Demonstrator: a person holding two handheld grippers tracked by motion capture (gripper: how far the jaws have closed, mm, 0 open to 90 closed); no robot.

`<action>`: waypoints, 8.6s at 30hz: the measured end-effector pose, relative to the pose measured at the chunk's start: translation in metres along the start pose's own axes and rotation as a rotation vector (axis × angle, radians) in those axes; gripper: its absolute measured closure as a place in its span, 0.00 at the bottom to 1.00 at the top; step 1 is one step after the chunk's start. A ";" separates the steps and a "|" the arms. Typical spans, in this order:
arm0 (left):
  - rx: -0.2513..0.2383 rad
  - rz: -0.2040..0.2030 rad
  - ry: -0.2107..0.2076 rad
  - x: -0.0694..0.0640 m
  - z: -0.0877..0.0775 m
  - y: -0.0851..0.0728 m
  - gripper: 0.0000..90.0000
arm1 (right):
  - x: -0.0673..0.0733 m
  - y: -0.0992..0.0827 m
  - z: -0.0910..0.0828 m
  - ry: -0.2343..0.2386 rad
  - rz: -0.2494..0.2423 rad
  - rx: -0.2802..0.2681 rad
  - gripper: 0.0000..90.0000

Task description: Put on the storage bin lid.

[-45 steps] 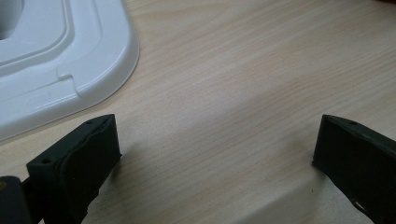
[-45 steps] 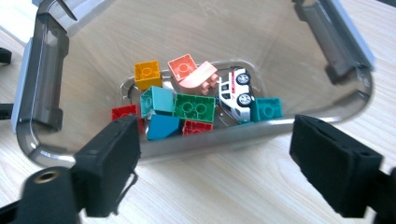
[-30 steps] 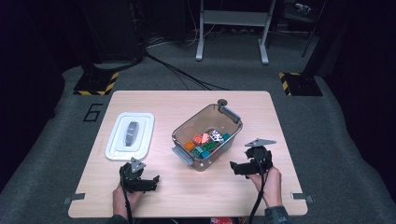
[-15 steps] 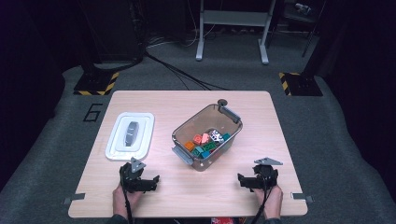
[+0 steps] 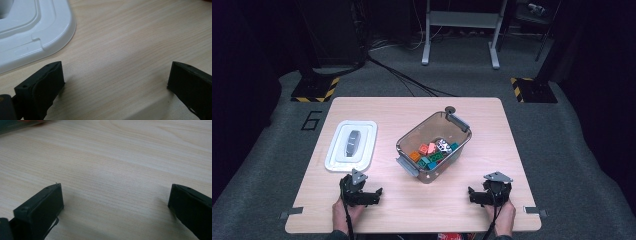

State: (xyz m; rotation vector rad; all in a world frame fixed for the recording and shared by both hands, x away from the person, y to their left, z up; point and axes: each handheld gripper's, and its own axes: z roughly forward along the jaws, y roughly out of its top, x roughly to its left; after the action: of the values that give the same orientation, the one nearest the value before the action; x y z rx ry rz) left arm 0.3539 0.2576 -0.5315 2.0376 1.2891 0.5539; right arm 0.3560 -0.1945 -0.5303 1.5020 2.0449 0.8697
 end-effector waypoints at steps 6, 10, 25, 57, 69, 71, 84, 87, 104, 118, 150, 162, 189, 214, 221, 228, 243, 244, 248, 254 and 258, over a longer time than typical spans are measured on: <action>0.000 -0.004 0.010 0.000 -0.001 0.000 0.00 | -0.002 0.001 0.001 0.014 -0.015 -0.001 0.00; -0.001 -0.001 -0.011 0.003 -0.003 0.000 0.00 | -0.009 0.004 0.004 0.041 -0.047 0.003 0.00; -0.033 -0.033 0.001 0.039 -0.014 0.037 0.00 | -0.019 0.012 0.011 0.037 -0.051 0.001 0.00; 0.057 -0.159 0.149 0.122 0.029 0.103 0.20 | -0.021 0.014 0.015 0.054 -0.062 0.000 0.00; 0.048 -0.239 0.128 0.134 0.042 0.098 0.74 | -0.020 0.015 0.015 0.055 -0.058 0.004 0.00; 0.048 -0.242 0.118 0.134 0.041 0.097 0.75 | -0.021 0.015 0.015 0.055 -0.058 0.003 0.00; -0.026 -0.166 0.030 0.124 0.013 0.104 0.75 | -0.020 0.015 0.015 0.053 -0.054 0.002 0.00; -0.034 -0.151 0.011 0.122 0.006 0.107 0.75 | -0.020 0.015 0.015 0.053 -0.054 0.002 0.00; -0.088 -0.039 -0.083 0.102 -0.033 0.139 0.75 | -0.020 0.015 0.015 0.056 -0.053 0.003 0.00; -0.127 0.059 -0.185 0.062 -0.061 0.184 0.75 | -0.020 0.015 0.015 0.056 -0.056 0.000 0.00; -0.082 0.246 -0.334 -0.040 -0.039 0.231 0.75 | -0.020 0.015 0.016 0.049 -0.050 -0.005 0.00; -0.045 0.285 -0.397 -0.064 -0.013 0.236 0.75 | -0.020 0.015 0.016 0.049 -0.048 -0.004 0.00; 0.006 0.293 -0.451 -0.095 0.023 0.241 0.74 | -0.020 0.015 0.015 0.057 -0.055 0.003 0.00; -0.173 0.233 -0.270 -0.029 -0.050 0.190 0.15 | -0.020 0.015 0.015 0.054 -0.054 -0.001 0.00; -0.153 0.160 -0.200 0.011 -0.053 0.158 0.13 | -0.020 0.015 0.015 0.053 -0.053 -0.002 0.00; -0.130 0.094 -0.155 0.041 -0.053 0.131 0.13 | -0.021 0.015 0.015 0.056 -0.057 0.000 0.00; 0.000 -0.061 -0.027 0.088 -0.018 0.056 0.11 | -0.021 0.015 0.015 0.056 -0.057 0.000 0.00; 0.006 -0.068 -0.019 0.090 -0.016 0.052 0.11 | -0.021 0.015 0.015 0.057 -0.059 0.001 0.00; 0.026 -0.101 0.003 0.097 -0.006 0.035 0.11 | -0.020 0.015 0.016 0.048 -0.051 -0.003 0.00; 0.046 -0.091 0.046 0.100 0.006 0.016 0.10 | -0.021 0.015 0.015 0.057 -0.060 0.002 0.00; 0.000 -0.082 0.070 0.098 0.007 0.010 0.09 | -0.020 0.015 0.015 0.054 -0.054 -0.001 0.00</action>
State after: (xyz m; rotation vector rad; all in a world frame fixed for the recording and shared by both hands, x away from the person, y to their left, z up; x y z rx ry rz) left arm 0.4061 0.3412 -0.5284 1.9710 1.4068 0.5914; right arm 0.3829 -0.2074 -0.5300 1.4308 2.1127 0.8988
